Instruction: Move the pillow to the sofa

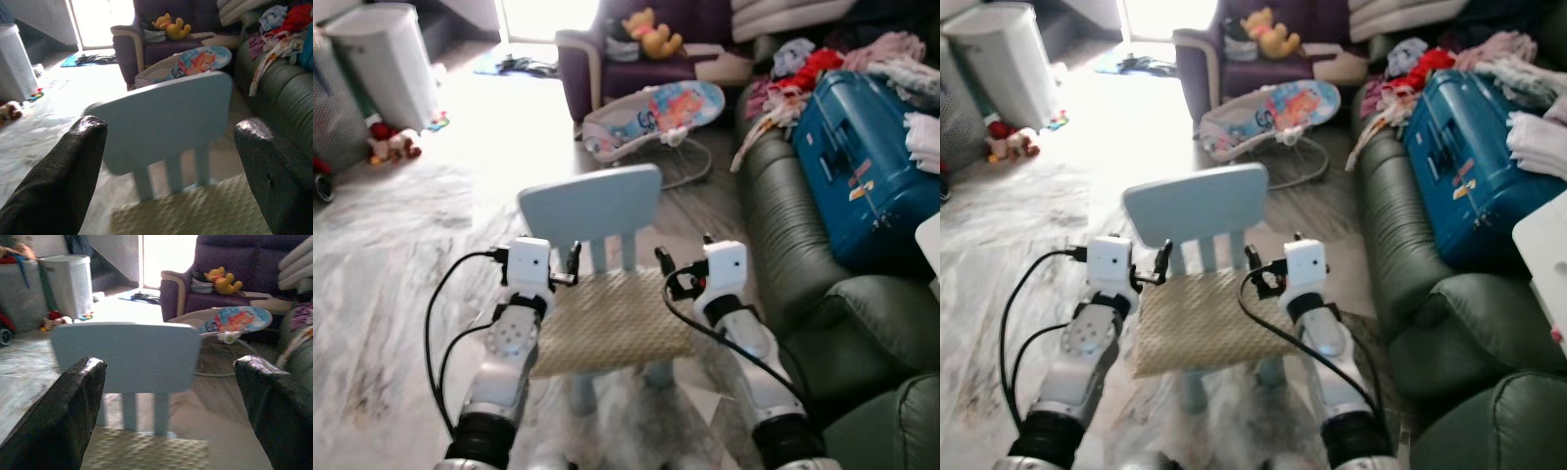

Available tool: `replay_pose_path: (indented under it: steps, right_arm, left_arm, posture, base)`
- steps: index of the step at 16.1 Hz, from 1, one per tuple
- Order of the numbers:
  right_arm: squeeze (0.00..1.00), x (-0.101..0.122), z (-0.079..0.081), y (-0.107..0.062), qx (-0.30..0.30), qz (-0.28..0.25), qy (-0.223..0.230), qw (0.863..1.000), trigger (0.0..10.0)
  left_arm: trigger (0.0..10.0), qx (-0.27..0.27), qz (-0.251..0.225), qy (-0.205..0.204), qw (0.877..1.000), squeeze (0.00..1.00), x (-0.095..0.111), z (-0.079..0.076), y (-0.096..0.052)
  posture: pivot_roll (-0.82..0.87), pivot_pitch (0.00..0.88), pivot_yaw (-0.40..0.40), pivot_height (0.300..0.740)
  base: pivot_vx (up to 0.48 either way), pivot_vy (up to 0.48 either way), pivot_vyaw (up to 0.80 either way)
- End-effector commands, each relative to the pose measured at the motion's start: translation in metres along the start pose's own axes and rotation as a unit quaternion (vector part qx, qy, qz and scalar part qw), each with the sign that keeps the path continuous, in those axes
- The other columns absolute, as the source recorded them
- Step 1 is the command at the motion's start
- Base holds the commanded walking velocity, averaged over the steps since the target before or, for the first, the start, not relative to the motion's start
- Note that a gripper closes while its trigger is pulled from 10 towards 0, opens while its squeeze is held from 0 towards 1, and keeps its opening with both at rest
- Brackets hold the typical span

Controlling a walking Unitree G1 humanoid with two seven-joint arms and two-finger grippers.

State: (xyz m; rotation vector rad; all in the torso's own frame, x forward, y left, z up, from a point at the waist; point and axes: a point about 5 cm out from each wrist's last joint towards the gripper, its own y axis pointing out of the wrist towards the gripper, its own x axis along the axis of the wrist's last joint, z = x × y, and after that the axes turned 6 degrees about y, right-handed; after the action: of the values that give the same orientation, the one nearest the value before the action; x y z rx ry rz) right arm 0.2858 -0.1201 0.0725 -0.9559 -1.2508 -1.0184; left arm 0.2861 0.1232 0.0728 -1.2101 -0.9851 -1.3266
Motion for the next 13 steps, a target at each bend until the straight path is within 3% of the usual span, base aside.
replay_pose_path:
  steps: [1, 6, 9, 13]
  right_arm:
    - [0.0, 0.0037, -0.0108, -0.0027, -0.012, -0.006, -0.002, 1.0, 10.0]
    - [0.0, 0.0033, -0.0108, -0.005, -0.001, -0.006, -0.003, 1.0, 10.0]
    - [0.0, 0.0038, -0.01, -0.0049, -0.001, -0.007, -0.004, 1.0, 10.0]
    - [0.0, 0.003, -0.0156, -0.005, -0.015, -0.003, -0.007, 1.0, 10.0]
  left_arm:
    - [10.0, -0.004, -0.007, -0.002, 1.0, 0.0, 0.0055, -0.0054, 0.0023]
    - [10.0, 0.01, -0.001, -0.002, 1.0, 0.0, 0.0032, -0.0014, 0.0016]
    - [10.0, 0.007, -0.005, -0.001, 1.0, 0.0, 0.0056, -0.0028, 0.0032]
    - [10.0, 0.003, -0.003, 0.003, 1.0, 0.0, 0.0051, -0.0013, 0.0046]
  posture:
    - [0.0, 0.0, -0.013, 0.74]
    - [-0.01, 0.0, -0.012, 0.74]
    - [-0.01, 0.0, -0.012, 0.74]
    - [-0.01, 0.0, -0.011, 0.74]
  base:
    - [0.0, 0.0, 0.0]
    - [0.0, 0.0, 0.0]
    - [0.0, 0.0, 0.58]
    - [0.0, 0.0, 0.0]
